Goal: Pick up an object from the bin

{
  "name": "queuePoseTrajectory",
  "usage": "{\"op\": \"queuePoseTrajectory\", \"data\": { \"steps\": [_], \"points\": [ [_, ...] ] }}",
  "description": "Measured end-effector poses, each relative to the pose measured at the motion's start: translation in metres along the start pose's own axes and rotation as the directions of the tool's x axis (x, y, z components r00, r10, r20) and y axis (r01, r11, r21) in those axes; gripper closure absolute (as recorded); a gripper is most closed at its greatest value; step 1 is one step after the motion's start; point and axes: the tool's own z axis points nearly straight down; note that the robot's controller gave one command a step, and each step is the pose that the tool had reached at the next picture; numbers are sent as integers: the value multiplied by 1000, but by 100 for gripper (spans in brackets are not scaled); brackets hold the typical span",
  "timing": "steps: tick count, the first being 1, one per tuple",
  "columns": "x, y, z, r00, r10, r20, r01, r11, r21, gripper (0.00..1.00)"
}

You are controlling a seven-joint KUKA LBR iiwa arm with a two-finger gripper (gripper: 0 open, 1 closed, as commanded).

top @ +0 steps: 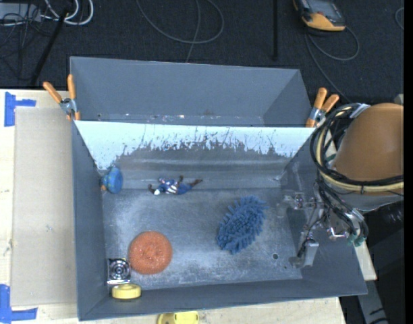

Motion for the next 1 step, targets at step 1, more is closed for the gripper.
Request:
{"op": "queuePoseTrajectory", "data": {
  "steps": [1],
  "points": [
    [-1, 0, -4, 1000, -3, 8, 3, 1000, 1, 0]
  ]
}}
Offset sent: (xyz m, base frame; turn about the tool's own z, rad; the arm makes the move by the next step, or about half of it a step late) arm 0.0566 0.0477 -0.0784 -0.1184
